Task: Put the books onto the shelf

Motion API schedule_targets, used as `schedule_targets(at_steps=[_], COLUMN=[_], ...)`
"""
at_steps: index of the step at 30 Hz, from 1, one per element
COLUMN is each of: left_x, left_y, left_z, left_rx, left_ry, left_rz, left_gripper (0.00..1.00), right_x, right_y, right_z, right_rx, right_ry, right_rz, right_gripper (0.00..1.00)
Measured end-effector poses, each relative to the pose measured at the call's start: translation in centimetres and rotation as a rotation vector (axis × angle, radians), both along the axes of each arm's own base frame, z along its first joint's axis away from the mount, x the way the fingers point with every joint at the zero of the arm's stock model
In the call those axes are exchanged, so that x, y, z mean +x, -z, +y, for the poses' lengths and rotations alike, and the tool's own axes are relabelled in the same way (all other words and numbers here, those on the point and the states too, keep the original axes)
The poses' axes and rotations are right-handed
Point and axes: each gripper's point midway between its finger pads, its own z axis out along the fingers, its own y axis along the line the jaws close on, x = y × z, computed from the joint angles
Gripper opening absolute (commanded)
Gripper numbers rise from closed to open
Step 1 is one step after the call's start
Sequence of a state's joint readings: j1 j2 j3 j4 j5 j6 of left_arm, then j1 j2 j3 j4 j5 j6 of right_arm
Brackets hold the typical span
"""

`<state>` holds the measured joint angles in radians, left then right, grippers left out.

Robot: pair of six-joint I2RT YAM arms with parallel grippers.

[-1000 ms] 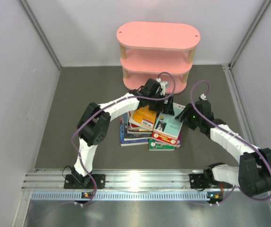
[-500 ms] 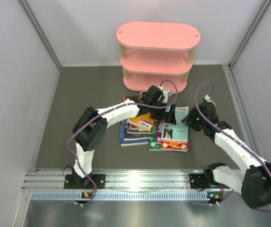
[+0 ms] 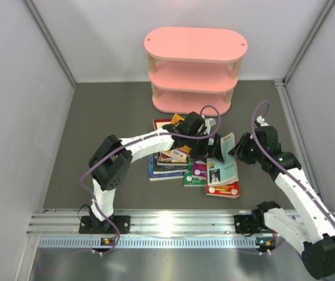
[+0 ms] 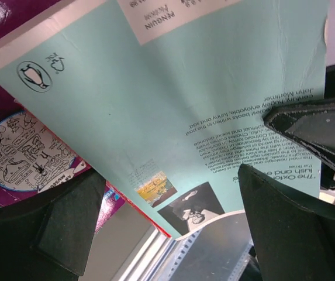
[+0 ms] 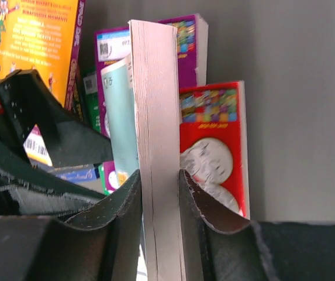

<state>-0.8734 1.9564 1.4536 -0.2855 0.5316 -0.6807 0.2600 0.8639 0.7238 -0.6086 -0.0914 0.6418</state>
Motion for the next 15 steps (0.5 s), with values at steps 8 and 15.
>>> schedule_targets(at_steps=[8,15], left_x=[-0.4,-0.3], left_y=[0.2,-0.2], left_z=[0.2,0.7], left_rx=[-0.023,-0.083], left_ry=[-0.065,-0.125], left_rz=[0.079,0.125], left_gripper=[0.99,0.99], right_x=[-0.9,-3.2], right_y=[0.9,6.0], right_z=[0.4,-0.2], right_rx=[-0.019,-0.039], right_ry=[-0.07,-0.071], right_rz=[0.048,0.154], right_gripper=[0.0,0.0])
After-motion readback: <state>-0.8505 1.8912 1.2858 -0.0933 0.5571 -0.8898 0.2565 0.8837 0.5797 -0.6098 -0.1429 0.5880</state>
